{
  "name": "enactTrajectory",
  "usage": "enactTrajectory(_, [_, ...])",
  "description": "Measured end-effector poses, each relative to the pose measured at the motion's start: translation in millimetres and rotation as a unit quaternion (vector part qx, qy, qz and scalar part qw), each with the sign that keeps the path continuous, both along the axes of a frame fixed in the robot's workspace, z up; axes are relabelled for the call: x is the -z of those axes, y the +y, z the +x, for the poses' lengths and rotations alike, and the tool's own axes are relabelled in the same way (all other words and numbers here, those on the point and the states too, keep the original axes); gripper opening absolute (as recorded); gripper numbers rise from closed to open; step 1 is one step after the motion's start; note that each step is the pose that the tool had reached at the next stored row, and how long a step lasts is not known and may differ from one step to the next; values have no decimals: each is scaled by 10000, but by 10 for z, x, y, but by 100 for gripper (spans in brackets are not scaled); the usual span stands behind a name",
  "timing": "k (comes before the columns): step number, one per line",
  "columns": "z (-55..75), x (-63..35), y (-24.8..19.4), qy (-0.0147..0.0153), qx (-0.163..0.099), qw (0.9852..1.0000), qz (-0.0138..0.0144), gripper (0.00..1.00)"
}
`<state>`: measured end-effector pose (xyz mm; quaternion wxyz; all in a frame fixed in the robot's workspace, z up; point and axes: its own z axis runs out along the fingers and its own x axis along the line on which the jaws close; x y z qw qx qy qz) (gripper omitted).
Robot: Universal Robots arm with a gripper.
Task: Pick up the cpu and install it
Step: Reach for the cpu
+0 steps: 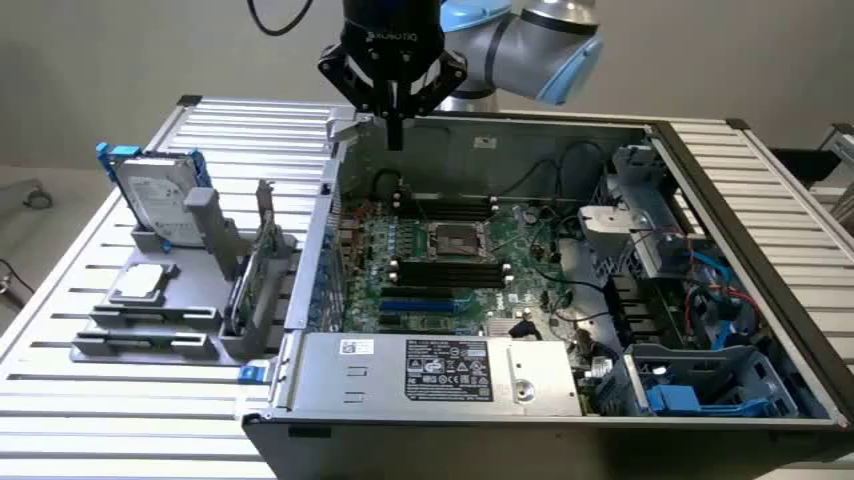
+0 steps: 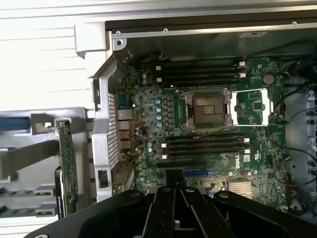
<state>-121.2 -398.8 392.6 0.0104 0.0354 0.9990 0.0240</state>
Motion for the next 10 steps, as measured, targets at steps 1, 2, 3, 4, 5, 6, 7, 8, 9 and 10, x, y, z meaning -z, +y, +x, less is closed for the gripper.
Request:
enactTrajectory(1, [0, 0, 0, 0, 0, 10000, 0, 11])
enactTrajectory(2, [0, 0, 0, 0, 0, 10000, 0, 11])
enactTrajectory(3, [0, 0, 0, 0, 0, 10000, 0, 11])
enactTrajectory(4, [0, 0, 0, 0, 0, 10000, 0, 11])
enactTrajectory(5, [0, 0, 0, 0, 0, 10000, 0, 11])
enactTrajectory(6, [0, 0, 0, 0, 0, 10000, 0, 11])
enactTrajectory(7, [0, 0, 0, 0, 0, 10000, 0, 11])
enactTrajectory(8, [0, 0, 0, 0, 0, 10000, 0, 11])
enactTrajectory(9, [0, 0, 0, 0, 0, 10000, 0, 11])
enactTrajectory(10, [0, 0, 0, 0, 0, 10000, 0, 11])
